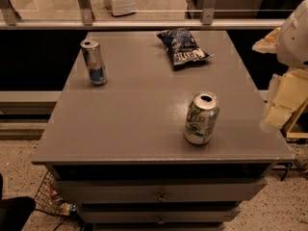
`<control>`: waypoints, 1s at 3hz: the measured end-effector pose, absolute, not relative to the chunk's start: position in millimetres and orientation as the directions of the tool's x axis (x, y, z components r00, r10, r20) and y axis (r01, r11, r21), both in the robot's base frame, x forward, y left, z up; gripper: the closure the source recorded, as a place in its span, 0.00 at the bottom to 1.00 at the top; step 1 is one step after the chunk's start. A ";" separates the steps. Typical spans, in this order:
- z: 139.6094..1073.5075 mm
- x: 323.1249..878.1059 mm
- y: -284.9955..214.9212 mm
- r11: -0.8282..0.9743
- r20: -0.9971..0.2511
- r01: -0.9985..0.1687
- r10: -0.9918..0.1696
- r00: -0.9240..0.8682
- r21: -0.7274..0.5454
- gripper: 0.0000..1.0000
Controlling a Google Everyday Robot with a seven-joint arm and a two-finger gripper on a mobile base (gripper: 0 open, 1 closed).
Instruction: Move 7up can near blue chip bag
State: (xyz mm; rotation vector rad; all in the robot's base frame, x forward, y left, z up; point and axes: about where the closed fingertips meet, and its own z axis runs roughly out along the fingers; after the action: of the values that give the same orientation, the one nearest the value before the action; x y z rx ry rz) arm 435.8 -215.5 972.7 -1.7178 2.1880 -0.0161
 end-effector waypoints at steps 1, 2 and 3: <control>945.9 430.6 -225.4 0.232 -0.428 -0.956 -0.893 -0.136 -0.179 0.00; 913.0 424.5 -214.0 0.194 -0.649 -0.971 -0.758 -0.060 -0.137 0.00; 913.7 419.9 -195.3 0.180 -0.803 -0.976 -0.596 -0.009 -0.123 0.00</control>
Offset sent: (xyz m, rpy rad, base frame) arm -0.0237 0.0355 -0.0501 0.8494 -0.0367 0.2449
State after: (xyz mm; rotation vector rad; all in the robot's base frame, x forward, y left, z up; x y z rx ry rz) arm 419.9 -195.3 913.7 -1.5047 1.6971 0.6316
